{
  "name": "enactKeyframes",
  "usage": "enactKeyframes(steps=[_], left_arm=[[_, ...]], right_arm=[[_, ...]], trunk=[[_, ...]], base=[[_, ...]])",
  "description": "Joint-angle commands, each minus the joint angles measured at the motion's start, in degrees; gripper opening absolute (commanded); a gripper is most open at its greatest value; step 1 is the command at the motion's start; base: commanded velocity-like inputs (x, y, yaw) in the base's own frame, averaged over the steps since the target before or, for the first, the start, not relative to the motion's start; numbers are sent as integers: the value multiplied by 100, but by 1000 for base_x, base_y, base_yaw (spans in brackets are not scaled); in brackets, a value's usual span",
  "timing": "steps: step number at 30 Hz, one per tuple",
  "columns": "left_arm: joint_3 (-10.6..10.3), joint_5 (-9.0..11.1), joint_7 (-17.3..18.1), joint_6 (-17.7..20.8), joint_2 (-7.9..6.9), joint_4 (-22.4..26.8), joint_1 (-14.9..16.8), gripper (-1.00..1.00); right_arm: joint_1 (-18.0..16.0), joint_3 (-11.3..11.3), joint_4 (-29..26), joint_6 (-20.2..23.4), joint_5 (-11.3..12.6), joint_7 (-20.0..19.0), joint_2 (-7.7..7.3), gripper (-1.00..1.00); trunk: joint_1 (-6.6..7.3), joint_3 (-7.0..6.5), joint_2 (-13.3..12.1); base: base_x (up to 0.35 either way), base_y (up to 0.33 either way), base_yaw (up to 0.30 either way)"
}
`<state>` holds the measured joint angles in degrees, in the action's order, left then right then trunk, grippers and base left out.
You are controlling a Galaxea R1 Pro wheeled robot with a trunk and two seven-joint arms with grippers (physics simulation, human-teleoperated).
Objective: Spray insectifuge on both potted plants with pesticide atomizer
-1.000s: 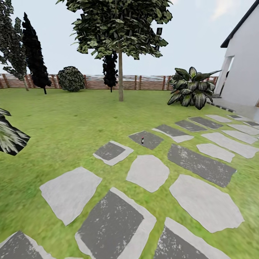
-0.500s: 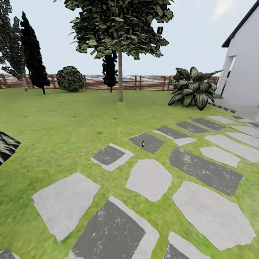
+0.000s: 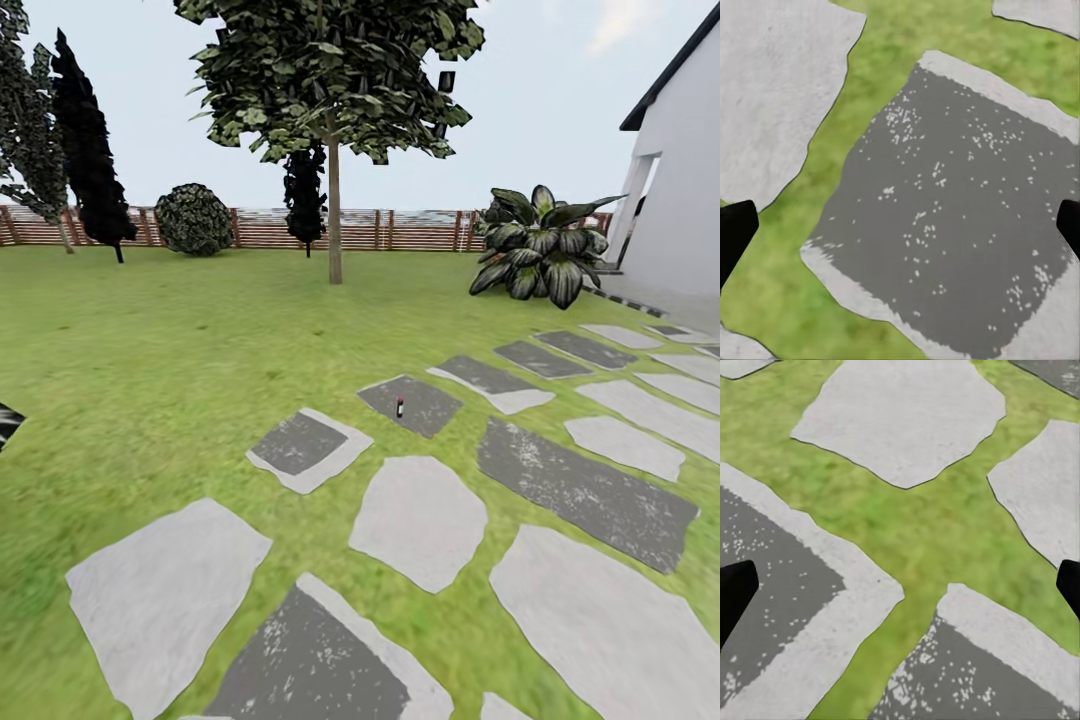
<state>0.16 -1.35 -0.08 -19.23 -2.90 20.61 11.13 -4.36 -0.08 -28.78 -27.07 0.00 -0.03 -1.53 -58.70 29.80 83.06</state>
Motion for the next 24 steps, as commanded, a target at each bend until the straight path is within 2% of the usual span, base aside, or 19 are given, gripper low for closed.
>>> enactKeyframes(steps=[1,24], left_arm=[[2,-14,-1,-18,-1,-4,3,100],[-7,-14,-1,-13,-1,-4,3,100]], right_arm=[[-3,-1,4,-17,0,-2,-2,100],[-3,-1,4,-17,0,-4,9,100]], trunk=[[-3,6,2],[-3,6,2]], base=[[339,0,0],[339,0,0]])
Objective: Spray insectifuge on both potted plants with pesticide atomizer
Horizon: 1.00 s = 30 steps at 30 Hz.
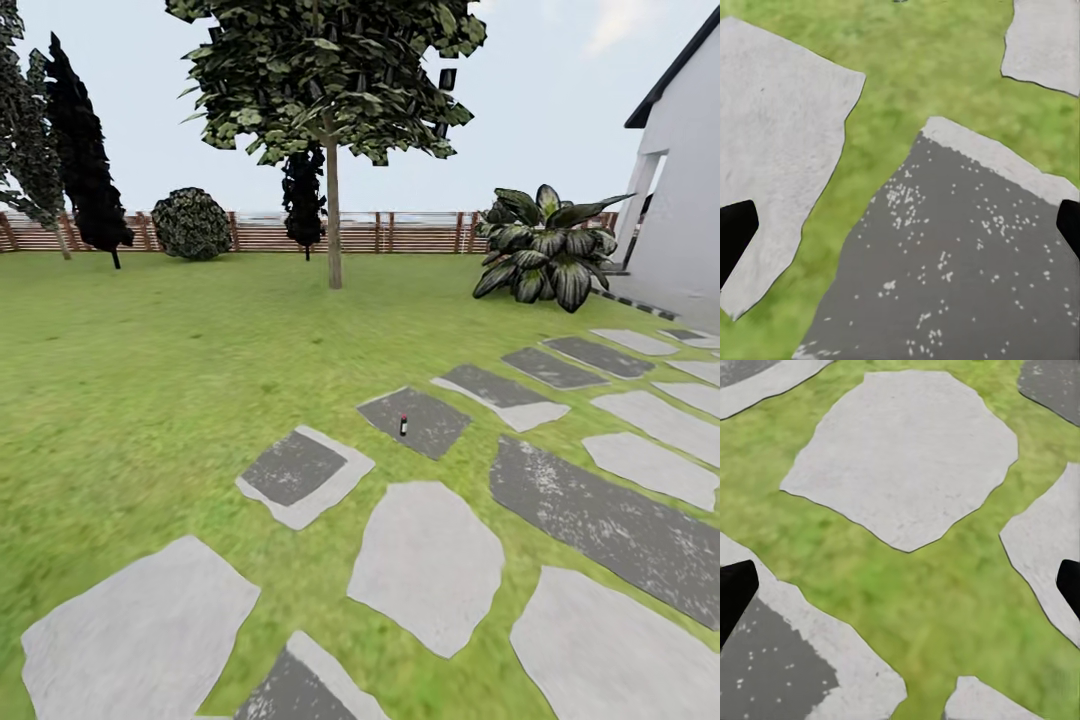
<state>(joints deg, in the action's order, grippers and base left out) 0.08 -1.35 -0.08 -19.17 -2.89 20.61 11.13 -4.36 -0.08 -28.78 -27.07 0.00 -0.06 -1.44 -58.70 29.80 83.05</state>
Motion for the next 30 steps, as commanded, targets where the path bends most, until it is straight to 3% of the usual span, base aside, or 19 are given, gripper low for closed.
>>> enactKeyframes(steps=[1,30], left_arm=[[1,-14,3,-18,-1,-4,3,100],[1,-14,0,-17,-1,-4,3,100]], right_arm=[[-3,-1,3,-17,0,-1,0,100],[-3,-13,-5,-16,0,-11,-28,100]], trunk=[[-3,6,2],[-3,6,2]], base=[[339,0,0],[339,0,0]])
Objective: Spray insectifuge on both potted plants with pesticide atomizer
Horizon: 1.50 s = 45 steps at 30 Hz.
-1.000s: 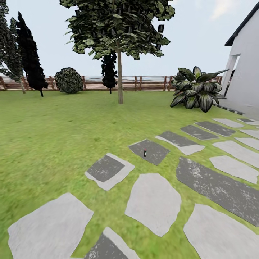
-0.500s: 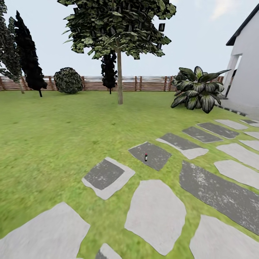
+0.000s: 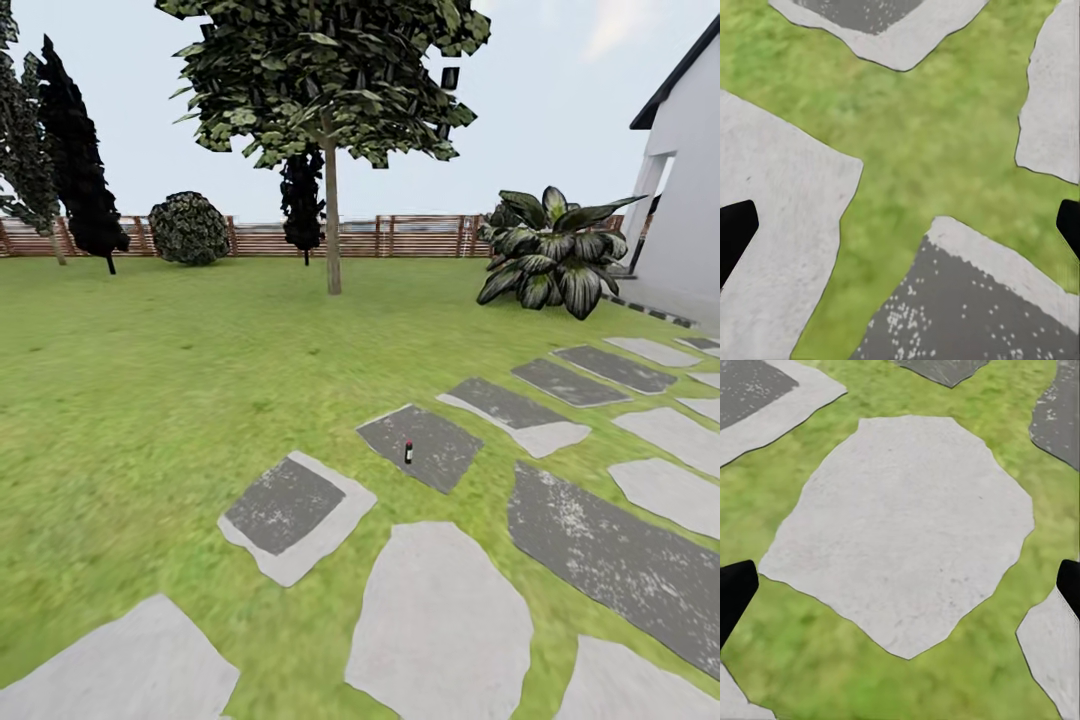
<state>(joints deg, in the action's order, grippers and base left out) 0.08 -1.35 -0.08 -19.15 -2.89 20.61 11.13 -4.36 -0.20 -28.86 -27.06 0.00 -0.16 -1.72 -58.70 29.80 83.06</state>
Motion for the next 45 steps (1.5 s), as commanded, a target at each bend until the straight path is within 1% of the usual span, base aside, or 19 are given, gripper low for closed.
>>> enactKeyframes(steps=[1,11,38,42,45], left_arm=[[1,-14,-1,-19,-1,-4,4,100],[-34,-14,-1,-18,-1,-4,4,100],[-34,-14,-1,-18,-1,-4,4,100],[-34,-14,0,-18,-1,-4,4,100],[-34,-14,0,-18,-1,-4,4,100]], right_arm=[[-3,0,3,-18,0,-2,0,100],[-3,11,3,-19,0,7,49,100],[-3,4,3,-19,0,7,49,100],[-3,4,3,-19,0,7,49,100],[-3,6,3,-19,0,7,49,100]], trunk=[[-3,6,2],[-3,6,2],[-3,6,2],[-3,6,2],[-3,6,2]], base=[[339,0,0],[339,0,0],[339,0,0],[339,0,-93],[339,0,-262]])
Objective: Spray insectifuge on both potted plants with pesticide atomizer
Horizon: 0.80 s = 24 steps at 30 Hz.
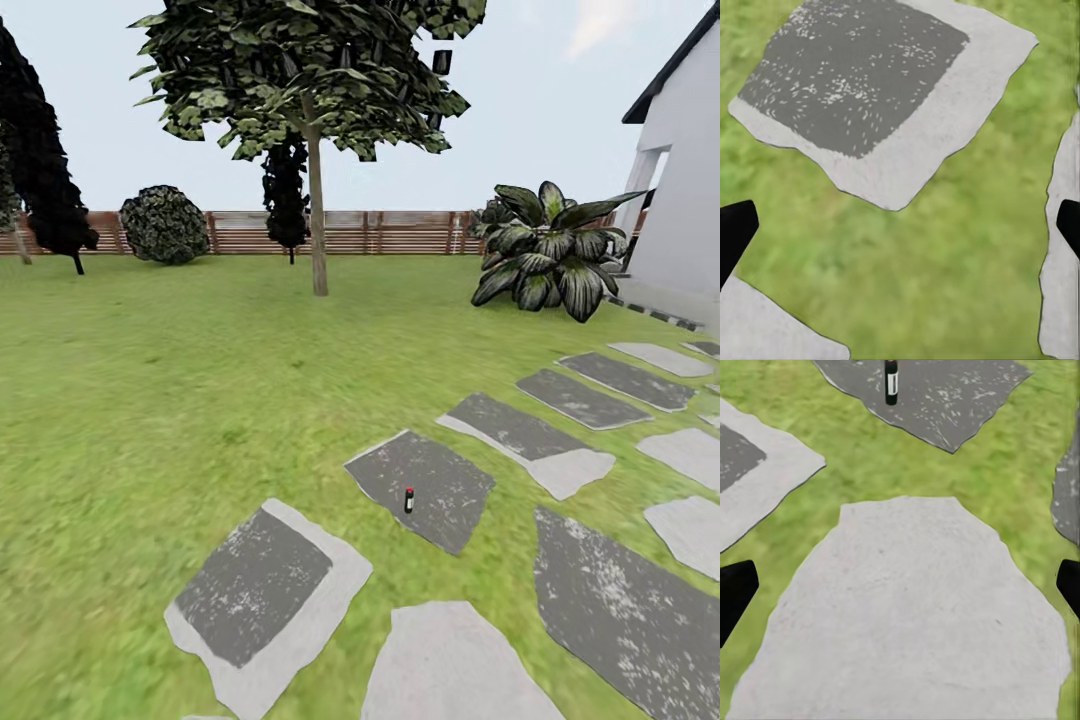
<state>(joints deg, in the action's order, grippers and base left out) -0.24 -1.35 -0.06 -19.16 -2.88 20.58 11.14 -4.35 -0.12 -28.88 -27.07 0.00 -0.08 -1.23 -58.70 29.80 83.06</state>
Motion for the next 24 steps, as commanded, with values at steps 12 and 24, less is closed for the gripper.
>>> enactKeyframes(steps=[12,24], left_arm=[[-2,-14,-2,-18,-2,-2,2,100],[-2,-14,-2,-22,-2,-2,2,100]], right_arm=[[-5,-5,6,-18,0,-1,0,100],[-5,-3,6,-18,0,-1,0,100]], trunk=[[-3,6,2],[-3,6,2]], base=[[339,0,-294],[336,77,-296]])
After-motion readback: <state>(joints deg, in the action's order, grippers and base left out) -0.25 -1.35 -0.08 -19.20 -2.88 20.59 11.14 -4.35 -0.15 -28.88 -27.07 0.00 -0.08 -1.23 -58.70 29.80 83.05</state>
